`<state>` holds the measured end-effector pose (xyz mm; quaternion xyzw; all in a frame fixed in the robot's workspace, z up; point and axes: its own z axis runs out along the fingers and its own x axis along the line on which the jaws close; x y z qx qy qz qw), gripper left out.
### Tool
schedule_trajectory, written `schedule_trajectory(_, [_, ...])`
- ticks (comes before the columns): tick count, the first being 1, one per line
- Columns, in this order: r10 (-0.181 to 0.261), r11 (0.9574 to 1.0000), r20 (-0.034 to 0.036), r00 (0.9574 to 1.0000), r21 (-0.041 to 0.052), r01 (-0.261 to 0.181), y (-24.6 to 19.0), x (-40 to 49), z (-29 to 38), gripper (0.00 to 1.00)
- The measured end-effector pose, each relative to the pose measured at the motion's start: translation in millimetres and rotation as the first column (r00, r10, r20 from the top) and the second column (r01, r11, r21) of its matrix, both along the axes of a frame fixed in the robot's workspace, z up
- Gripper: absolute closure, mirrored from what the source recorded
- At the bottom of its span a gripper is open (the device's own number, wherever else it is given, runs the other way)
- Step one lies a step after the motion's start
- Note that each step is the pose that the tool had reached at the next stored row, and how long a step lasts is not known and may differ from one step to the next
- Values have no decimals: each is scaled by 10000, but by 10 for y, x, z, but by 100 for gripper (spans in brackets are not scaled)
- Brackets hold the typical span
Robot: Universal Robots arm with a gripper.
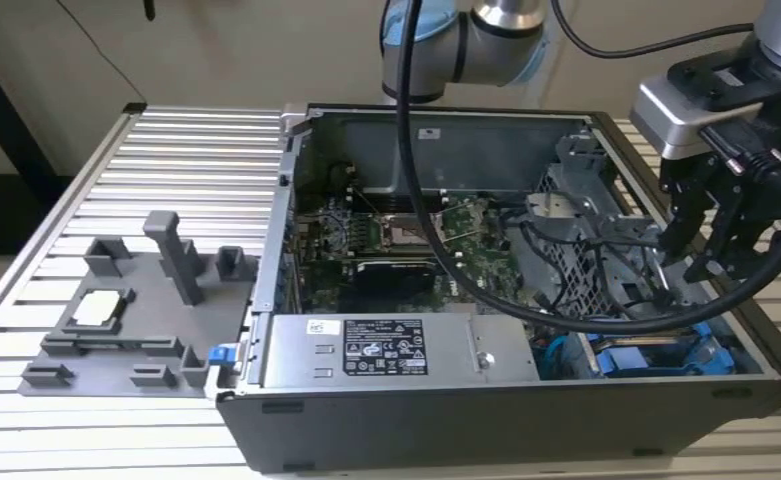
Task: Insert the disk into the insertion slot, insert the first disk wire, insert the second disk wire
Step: 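Insert the first disk wire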
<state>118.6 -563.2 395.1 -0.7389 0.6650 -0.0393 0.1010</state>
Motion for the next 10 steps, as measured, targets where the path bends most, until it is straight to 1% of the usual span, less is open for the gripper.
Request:
schedule_trajectory(1, [0, 10000, 56, 10000, 4, 0, 4, 0, -3, 59])
schedule_trajectory(2, [0, 10000, 92, 10000, 7, 0, 10, 0, -6, 59])
schedule_trajectory(3, [1, 10000, 113, 9999, 10, -1, 17, 1, -10, 59])
schedule_trajectory(7, [-2, 10000, 161, 9999, 11, 2, 62, -2, -25, 59])
schedule_trajectory(8, [0, 10000, 177, 9998, 11, 0, 70, -2, -31, 59])
schedule_trajectory(10, [0, 10000, 187, 9998, 12, 0, 80, -5, -36, 59])
